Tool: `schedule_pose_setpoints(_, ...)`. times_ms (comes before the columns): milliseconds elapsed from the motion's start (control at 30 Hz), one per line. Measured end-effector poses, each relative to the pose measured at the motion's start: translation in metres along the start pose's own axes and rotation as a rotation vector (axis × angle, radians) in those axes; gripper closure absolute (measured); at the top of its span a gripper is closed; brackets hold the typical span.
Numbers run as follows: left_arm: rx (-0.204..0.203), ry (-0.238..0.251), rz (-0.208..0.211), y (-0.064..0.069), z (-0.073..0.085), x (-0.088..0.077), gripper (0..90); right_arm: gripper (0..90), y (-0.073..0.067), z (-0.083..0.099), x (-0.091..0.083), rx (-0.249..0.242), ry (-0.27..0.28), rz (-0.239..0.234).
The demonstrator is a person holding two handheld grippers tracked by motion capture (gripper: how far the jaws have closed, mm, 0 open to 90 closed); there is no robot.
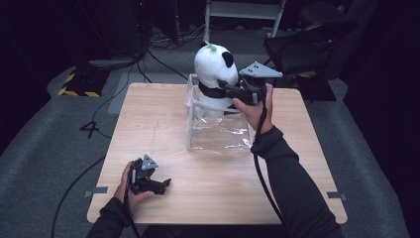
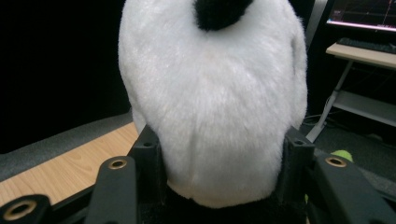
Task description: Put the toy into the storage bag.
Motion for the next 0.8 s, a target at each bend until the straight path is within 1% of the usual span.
schedule_pose_setpoints(133, 0.000, 0.000, 0.000, 0.000, 0.000, 0.000, 0.5, 46.8, 0.001, 0.008, 0.000, 0.008, -0.023, -0.003)
schedule_pose_setpoints(200, 0.001, 0.000, 0.000, 0.000, 0.000, 0.000, 0.5, 46.5, 0.002, 0.015, 0.001, -0.004, -0.052, 0.001)
schedule_pose_setpoints(367, 0.001, 0.000, 0.000, 0.000, 0.000, 0.000, 0.5, 46.0, 0.003, 0.021, 0.000, -0.002, -0.070, -0.001)
schedule_pose_setpoints(467, 0.000, 0.000, 0.000, 0.000, 0.000, 0.000, 0.5, 45.3, 0.002, 0.026, 0.001, -0.014, -0.094, -0.012)
schedule_pose_setpoints(567, 0.000, 0.001, 0.000, 0.000, 0.000, 0.000, 0.5, 45.0, 0.001, 0.031, 0.002, -0.022, -0.115, -0.012)
schedule_pose_setpoints(800, 0.000, 0.000, 0.000, 0.000, 0.000, 0.000, 0.5, 43.8, 0.004, 0.037, 0.000, 0.004, -0.136, -0.019)
Point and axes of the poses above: each handheld gripper's, and its own axes: x roughly forward along the jaws, z roughly out of its underside, y roughly to its right, the point moved 9 cm from there along x, roughly forward along the jaws, and after that the axes turned 7 degrees about y, right-handed, at the moved point
